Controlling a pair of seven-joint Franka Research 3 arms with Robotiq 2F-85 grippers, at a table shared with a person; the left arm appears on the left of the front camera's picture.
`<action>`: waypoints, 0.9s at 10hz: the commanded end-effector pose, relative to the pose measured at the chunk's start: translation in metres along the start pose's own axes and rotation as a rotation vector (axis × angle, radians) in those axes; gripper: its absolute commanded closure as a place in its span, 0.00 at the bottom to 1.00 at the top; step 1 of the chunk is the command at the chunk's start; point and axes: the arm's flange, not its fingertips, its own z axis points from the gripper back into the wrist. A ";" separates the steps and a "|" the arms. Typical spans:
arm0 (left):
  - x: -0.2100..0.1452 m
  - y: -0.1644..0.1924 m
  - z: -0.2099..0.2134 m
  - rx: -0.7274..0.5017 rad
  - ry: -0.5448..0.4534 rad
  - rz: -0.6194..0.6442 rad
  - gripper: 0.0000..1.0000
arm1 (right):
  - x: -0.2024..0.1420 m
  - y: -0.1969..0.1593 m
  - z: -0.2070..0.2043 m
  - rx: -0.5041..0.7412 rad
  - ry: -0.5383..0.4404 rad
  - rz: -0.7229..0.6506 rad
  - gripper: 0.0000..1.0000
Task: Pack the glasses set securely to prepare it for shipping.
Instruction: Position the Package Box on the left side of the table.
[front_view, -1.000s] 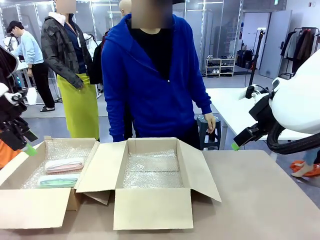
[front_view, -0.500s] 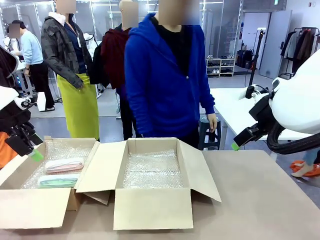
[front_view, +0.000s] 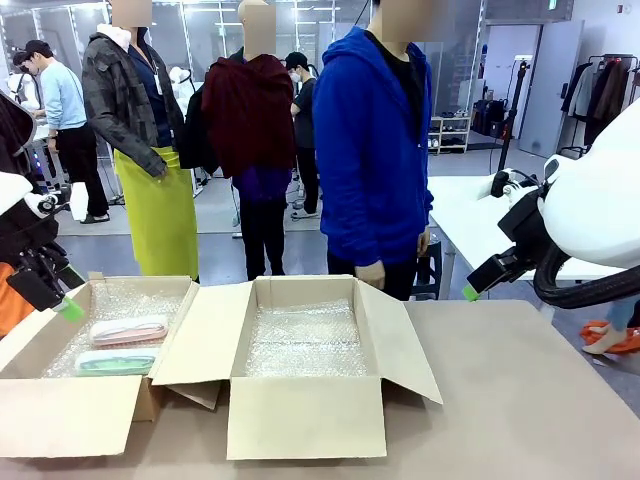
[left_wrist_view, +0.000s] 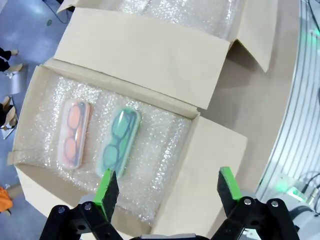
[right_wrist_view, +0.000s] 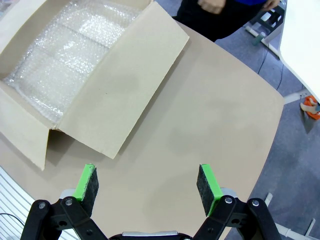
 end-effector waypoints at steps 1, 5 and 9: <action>0.003 0.002 0.002 0.024 0.012 0.014 0.00 | 0.001 0.003 0.001 -0.012 0.002 -0.020 0.00; 0.003 0.002 0.002 0.024 0.012 0.014 0.00 | 0.001 0.003 0.001 -0.012 0.002 -0.020 0.00; 0.003 0.002 0.002 0.024 0.012 0.014 0.00 | 0.001 0.003 0.001 -0.012 0.002 -0.020 0.00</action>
